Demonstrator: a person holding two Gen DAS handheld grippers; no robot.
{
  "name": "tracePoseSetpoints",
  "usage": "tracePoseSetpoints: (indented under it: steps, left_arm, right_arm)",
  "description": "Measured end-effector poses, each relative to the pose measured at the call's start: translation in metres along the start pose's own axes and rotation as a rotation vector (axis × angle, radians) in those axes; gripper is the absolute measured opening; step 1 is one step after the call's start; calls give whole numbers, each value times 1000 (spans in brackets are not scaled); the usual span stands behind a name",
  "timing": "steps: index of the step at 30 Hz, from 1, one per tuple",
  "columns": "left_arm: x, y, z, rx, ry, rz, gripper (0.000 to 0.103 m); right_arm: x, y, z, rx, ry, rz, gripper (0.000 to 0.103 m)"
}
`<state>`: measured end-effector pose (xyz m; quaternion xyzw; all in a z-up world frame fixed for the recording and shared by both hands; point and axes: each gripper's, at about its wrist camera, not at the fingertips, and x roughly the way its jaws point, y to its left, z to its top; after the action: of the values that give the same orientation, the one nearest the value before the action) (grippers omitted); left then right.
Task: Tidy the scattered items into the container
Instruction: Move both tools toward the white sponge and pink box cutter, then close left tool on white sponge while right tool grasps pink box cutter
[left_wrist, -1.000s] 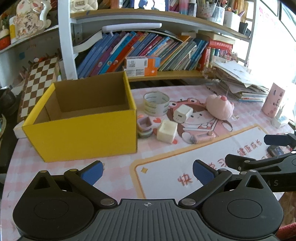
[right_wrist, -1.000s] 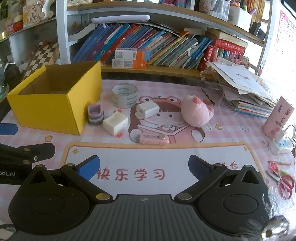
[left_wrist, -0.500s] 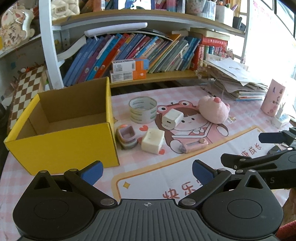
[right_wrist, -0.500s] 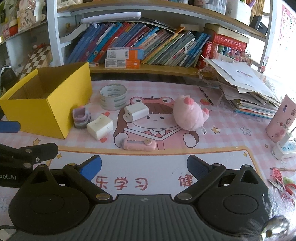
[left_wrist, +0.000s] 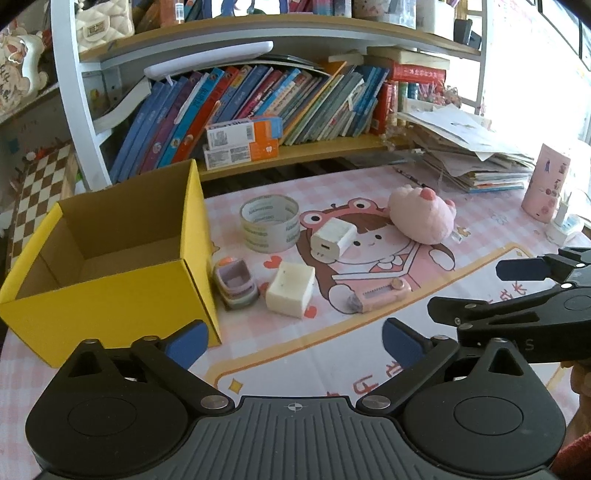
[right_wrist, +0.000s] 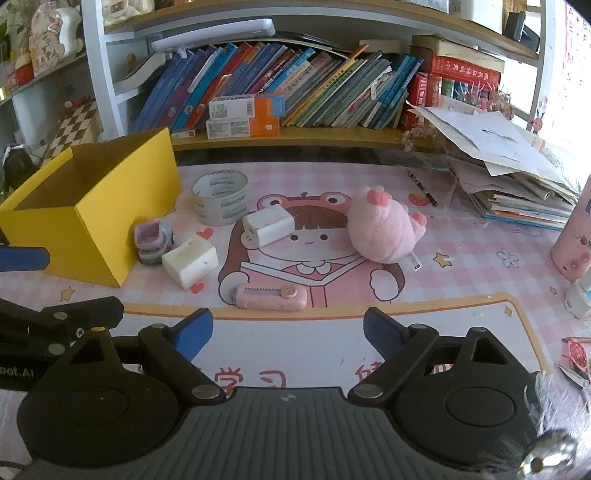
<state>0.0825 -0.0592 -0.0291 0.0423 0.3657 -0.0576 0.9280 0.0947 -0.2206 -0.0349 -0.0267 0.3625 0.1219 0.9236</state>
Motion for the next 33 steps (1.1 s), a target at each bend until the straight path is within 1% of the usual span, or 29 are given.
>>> tracePoseSetpoints:
  steps: [4, 6, 7, 11, 14, 21, 23, 25, 30, 33]
  left_arm:
    - [10, -3, 3, -1, 12, -18, 90]
    - [15, -6, 3, 5, 23, -21, 86]
    - [18, -7, 4, 9, 26, -22, 83]
    - [28, -10, 7, 14, 27, -15, 77]
    - [35, -12, 10, 17, 24, -7, 75]
    - [46, -15, 15, 18, 21, 12, 69]
    - [49, -15, 16, 17, 23, 16, 63]
    - [52, -16, 18, 18, 26, 18, 59]
    - [61, -16, 23, 22, 34, 23, 56]
    - [68, -15, 26, 19, 41, 25, 52]
  right_arm:
    - [8, -7, 2, 14, 1, 20, 89]
    - [13, -9, 3, 10, 7, 34, 88]
    - [15, -10, 4, 8, 10, 41, 84]
    - [24, -12, 5, -13, 21, 62, 77]
    - [30, -14, 6, -26, 25, 70, 74]
    - [40, -21, 8, -40, 37, 86, 73]
    - [42, -23, 8, -43, 36, 85, 73]
    - [45, -24, 8, -48, 35, 85, 73]
    - [55, -23, 8, -69, 51, 98, 70]
    - [61, -19, 7, -94, 57, 106, 69]
